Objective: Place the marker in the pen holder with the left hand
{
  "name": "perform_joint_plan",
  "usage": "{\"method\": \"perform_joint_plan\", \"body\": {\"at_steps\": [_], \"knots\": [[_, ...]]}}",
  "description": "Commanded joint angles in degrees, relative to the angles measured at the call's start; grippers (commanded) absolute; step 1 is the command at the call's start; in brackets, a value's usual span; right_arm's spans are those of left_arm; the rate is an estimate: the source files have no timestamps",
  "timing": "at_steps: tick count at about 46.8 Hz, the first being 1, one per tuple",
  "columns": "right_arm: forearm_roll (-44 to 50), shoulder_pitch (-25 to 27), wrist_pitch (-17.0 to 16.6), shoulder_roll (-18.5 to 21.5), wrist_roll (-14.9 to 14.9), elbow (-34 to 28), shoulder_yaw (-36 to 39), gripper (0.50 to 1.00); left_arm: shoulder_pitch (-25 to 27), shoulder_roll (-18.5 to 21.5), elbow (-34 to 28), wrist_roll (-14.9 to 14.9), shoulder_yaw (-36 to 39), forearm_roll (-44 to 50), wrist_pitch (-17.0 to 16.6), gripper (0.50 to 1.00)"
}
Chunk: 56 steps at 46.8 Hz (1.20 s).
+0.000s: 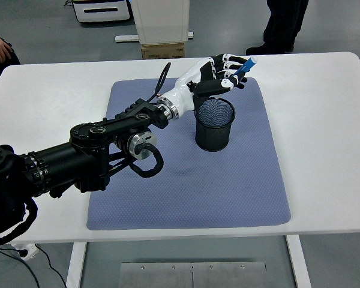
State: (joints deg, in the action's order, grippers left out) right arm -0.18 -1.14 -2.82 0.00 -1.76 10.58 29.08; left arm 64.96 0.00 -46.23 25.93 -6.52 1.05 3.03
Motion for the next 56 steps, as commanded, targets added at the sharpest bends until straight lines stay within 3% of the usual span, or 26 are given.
{"method": "perform_joint_plan", "body": {"at_steps": [1, 19, 46, 50, 52, 54, 56], "knots": [[0.0, 0.0, 0.0, 0.0, 0.0, 0.05, 0.01, 1.0, -0.18, 0.0, -0.43, 0.0, -0.16, 0.1, -0.04, 0.5], [0.0, 0.0, 0.0, 0.0, 0.0, 0.05, 0.01, 1.0, -3.0, 0.09, -6.14, -0.17, -0.16, 0.1, -3.47, 0.5], [0.0, 0.0, 0.0, 0.0, 0.0, -0.04, -0.07, 1.0, -4.58, 1.67, -7.73, -0.44, -0.24, 0.1, -5.32, 0.508], [0.0, 0.0, 0.0, 0.0, 0.0, 0.05, 0.01, 1.0, -4.58, 1.67, -7.73, -0.35, -0.42, 0.1, -5.85, 0.812], [0.0, 0.0, 0.0, 0.0, 0.0, 0.05, 0.01, 1.0, -4.58, 1.76, -7.73, -0.18, -0.51, 0.1, -5.85, 0.926], [0.0, 0.0, 0.0, 0.0, 0.0, 0.05, 0.01, 1.0, -4.58, 1.93, -7.64, -0.17, -0.51, 0.1, -5.85, 0.988], [0.0, 0.0, 0.0, 0.0, 0.0, -0.04, 0.01, 1.0, -4.58, 2.2, -7.73, -0.09, -0.51, 0.1, -5.85, 1.0]]}}
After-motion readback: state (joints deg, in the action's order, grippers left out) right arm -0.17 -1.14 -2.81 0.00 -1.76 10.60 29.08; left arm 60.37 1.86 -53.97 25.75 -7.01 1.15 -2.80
